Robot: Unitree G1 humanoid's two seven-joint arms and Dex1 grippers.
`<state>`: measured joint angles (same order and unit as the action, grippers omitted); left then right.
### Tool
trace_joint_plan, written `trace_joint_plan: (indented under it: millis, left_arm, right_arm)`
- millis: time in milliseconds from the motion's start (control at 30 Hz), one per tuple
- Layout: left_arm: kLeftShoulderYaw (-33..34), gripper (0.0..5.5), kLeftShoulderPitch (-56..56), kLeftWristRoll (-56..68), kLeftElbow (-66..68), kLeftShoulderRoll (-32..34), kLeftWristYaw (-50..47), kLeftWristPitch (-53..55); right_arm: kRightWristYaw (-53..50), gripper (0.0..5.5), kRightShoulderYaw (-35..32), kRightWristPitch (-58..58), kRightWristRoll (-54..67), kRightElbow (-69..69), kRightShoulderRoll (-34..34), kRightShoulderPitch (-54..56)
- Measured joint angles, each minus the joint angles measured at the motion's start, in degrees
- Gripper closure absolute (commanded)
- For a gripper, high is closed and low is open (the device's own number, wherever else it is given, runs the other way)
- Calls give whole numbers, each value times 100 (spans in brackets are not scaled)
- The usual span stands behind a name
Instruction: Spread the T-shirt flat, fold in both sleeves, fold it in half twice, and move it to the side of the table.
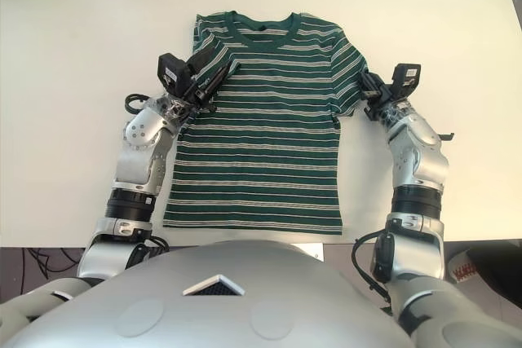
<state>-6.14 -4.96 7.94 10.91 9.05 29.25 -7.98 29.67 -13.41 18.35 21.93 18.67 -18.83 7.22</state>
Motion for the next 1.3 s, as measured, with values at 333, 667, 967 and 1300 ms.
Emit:
trace_joint_plan:
  millis: [333, 667, 967, 1300]
  left_arm:
    - [-574, 488, 929, -25, -1233, 713, 757, 902]
    - [-1686, 547, 1388, -137, -1667, 1208, 1769, 1049]
    - [-1890, 547, 1231, -302, -1435, 1182, 1725, 759]
    - [-1935, 550, 1226, -386, -1391, 1132, 1586, 637]
  right_arm:
    - [-119, 550, 18, 160, 75, -744, 52, -340]
    - [-251, 550, 914, 416, -64, -1534, 299, -110]
    - [-593, 550, 1616, 444, -665, -821, 725, 453]
    - [-291, 372, 1793, 378, -618, -602, 938, 503]
